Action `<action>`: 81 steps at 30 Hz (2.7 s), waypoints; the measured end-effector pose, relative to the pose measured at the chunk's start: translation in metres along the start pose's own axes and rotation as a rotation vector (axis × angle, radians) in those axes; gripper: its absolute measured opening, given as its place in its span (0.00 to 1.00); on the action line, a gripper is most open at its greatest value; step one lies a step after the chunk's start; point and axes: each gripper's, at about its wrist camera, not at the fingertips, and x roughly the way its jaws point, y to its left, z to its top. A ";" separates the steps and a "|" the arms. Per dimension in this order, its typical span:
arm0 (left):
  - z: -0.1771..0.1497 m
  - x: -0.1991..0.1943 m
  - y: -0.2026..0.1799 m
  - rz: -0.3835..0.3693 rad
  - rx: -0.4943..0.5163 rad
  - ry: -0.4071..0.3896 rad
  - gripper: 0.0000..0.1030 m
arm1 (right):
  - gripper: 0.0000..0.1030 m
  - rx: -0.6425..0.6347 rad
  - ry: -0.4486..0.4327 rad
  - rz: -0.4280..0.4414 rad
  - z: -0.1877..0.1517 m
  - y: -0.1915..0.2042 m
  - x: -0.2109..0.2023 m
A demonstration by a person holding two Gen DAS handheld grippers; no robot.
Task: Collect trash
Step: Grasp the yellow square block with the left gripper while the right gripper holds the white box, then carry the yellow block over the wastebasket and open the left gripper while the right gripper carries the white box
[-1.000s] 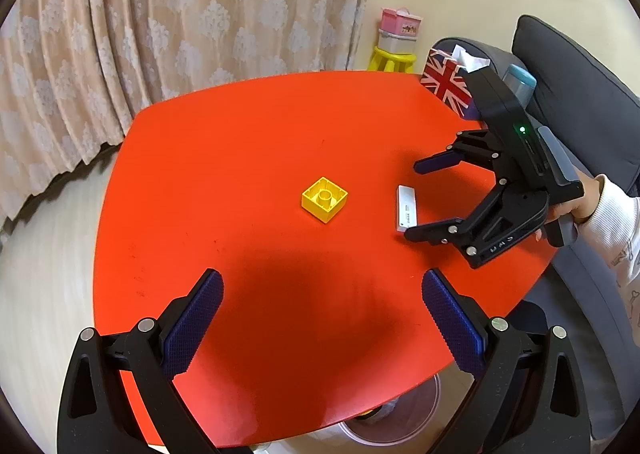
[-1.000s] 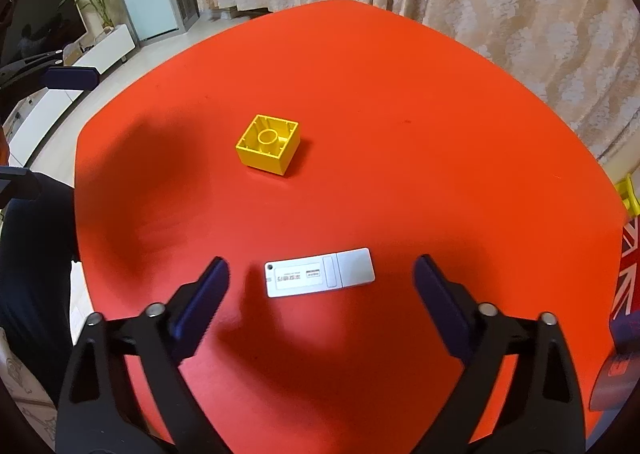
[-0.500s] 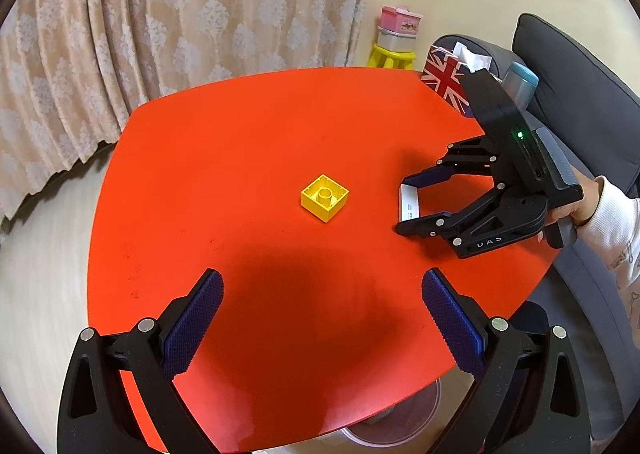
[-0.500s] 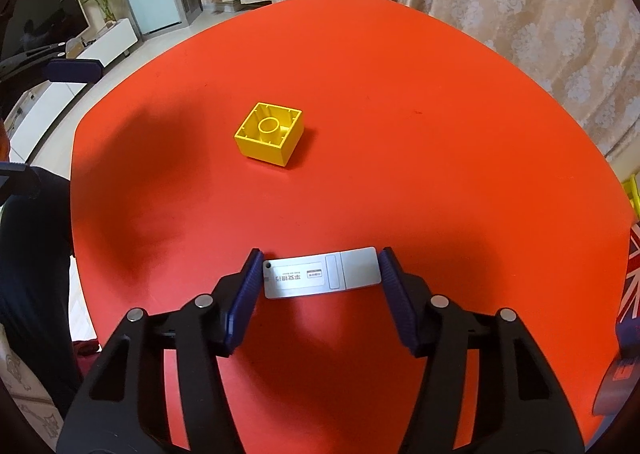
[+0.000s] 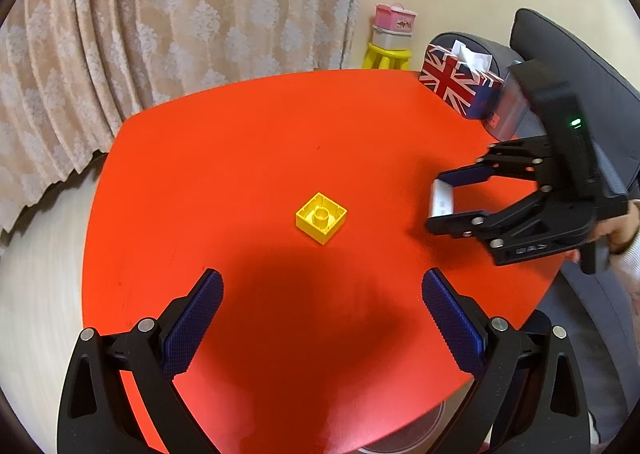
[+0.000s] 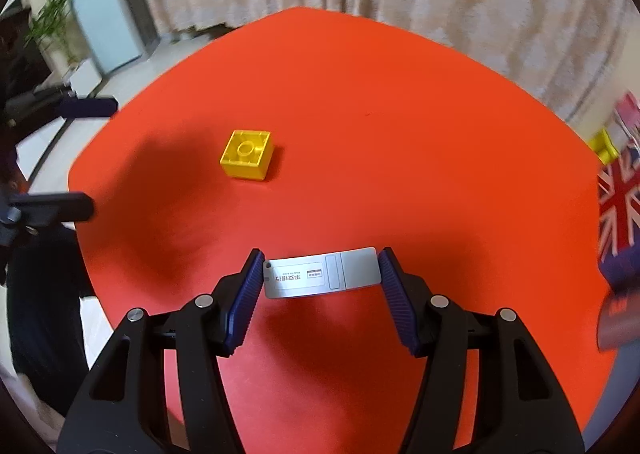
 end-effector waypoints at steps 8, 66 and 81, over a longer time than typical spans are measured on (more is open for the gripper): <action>0.020 0.020 0.001 -0.001 0.019 0.020 0.93 | 0.57 0.105 -0.006 -0.057 -0.012 -0.011 -0.021; -0.001 -0.045 -0.056 -0.009 0.096 -0.053 0.42 | 0.57 0.161 -0.155 -0.117 -0.054 0.041 -0.107; -0.064 -0.080 -0.081 -0.051 0.093 -0.068 0.42 | 0.57 0.148 -0.185 -0.109 -0.122 0.089 -0.133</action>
